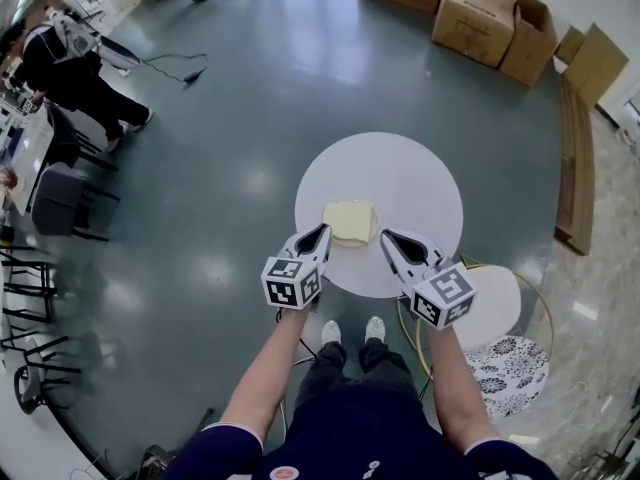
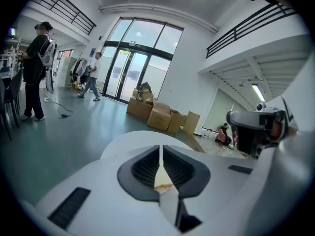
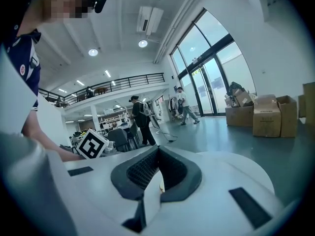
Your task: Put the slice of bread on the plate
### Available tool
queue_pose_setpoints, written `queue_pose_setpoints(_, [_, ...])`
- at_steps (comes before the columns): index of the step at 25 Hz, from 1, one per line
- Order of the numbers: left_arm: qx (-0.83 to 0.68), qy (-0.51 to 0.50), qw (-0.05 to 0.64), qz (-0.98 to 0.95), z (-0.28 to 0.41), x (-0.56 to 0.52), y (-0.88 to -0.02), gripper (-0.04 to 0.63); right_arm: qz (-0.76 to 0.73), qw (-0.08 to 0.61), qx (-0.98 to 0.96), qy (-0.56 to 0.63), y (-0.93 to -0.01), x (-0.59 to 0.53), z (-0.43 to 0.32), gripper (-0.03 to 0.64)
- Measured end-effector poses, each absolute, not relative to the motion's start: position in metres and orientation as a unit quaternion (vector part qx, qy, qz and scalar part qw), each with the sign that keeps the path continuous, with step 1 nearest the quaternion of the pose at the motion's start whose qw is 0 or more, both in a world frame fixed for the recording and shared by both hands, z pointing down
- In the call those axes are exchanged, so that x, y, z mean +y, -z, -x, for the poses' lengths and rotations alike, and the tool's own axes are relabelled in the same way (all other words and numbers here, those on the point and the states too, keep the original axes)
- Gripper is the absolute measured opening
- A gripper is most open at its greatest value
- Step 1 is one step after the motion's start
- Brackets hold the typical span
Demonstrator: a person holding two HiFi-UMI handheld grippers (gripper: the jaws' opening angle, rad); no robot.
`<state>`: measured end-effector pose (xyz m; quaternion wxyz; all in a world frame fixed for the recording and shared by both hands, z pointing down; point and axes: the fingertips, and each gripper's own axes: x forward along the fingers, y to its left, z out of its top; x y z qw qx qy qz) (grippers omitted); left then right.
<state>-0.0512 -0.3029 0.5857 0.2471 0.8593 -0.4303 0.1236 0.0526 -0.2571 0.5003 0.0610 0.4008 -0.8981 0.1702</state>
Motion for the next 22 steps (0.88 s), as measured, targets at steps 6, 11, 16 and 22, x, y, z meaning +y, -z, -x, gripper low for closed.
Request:
queue_pose_setpoints(6, [-0.397, -0.084, 0.214, -0.889, 0.039, -0.278, -0.532, 0.008, -0.403, 0.047, -0.900, -0.159, -0.480, -0.245, -0.049, 0.006])
queue_pose_setpoints(11, [-0.375, -0.044, 0.186, -0.907, 0.034, -0.253, -0.485, 0.008, -0.406, 0.031, -0.901, -0.147, -0.459, -0.230, -0.048, 0.006])
queue_pose_setpoints(16, [-0.354, -0.019, 0.162, -0.921, 0.030, -0.231, -0.448, 0.008, -0.403, 0.020, -0.906, -0.126, -0.436, -0.214, -0.042, 0.006])
queue_pose_setpoints(22, [-0.338, 0.001, 0.127, -0.933, 0.021, -0.210, -0.411, 0.008, -0.393, 0.024, -0.915, -0.092, -0.412, -0.201, -0.036, 0.008])
